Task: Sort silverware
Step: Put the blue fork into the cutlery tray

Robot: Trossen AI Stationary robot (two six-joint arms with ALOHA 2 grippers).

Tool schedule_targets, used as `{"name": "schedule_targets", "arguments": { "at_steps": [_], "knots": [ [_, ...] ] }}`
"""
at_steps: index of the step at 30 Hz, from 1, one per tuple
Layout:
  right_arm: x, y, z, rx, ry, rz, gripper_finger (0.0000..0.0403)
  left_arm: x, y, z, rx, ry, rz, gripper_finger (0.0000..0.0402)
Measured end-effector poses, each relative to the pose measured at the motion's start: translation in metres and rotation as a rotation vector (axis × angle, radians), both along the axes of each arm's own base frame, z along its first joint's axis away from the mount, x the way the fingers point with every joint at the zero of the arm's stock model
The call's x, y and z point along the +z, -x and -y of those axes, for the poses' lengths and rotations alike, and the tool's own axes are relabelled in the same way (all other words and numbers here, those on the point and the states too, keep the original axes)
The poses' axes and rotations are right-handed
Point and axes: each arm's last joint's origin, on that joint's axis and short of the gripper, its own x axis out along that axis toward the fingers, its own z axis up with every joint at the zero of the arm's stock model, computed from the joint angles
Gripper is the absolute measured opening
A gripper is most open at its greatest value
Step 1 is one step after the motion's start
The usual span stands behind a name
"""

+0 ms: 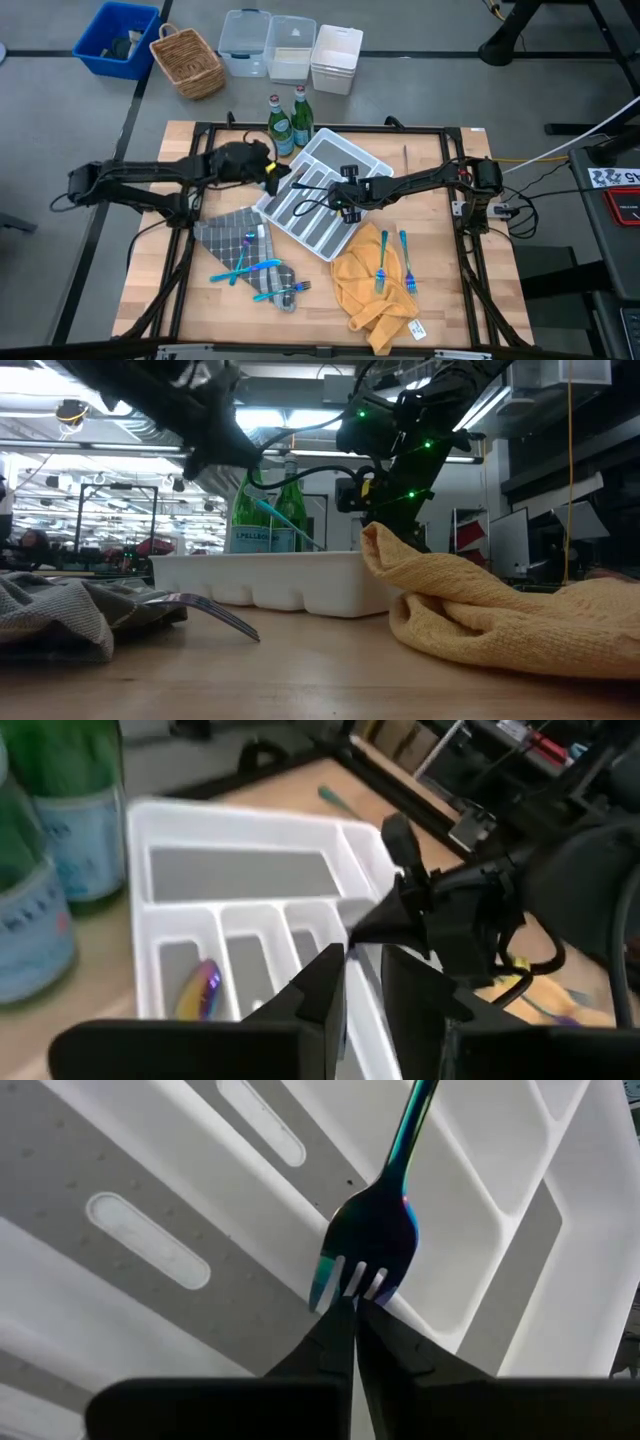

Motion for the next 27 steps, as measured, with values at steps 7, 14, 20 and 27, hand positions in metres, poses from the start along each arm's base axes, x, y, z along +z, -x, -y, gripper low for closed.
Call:
{"name": "schedule_targets", "arguments": {
  "at_steps": [7, 14, 20, 27],
  "knots": [
    [0.000, 0.000, 0.000, 0.000, 0.000, 0.000, 0.0021, -0.015, -0.003, -0.019, -0.083, 0.160, -0.026, 0.0103],
    [0.000, 0.000, 0.000, 0.000, 0.000, 0.001, 0.0021, -0.033, -0.011, -0.022, -0.120, 0.258, -0.093, 0.0161],
    [0.000, 0.000, 0.000, 0.000, 0.000, 0.001, 0.0021, -0.038, -0.014, -0.022, -0.135, 0.298, -0.106, 0.0168],
    [0.000, 0.000, 0.000, 0.000, 0.000, 0.001, 0.0021, -0.038, -0.014, -0.022, -0.136, 0.295, -0.105, 0.0168]
  ]
}}
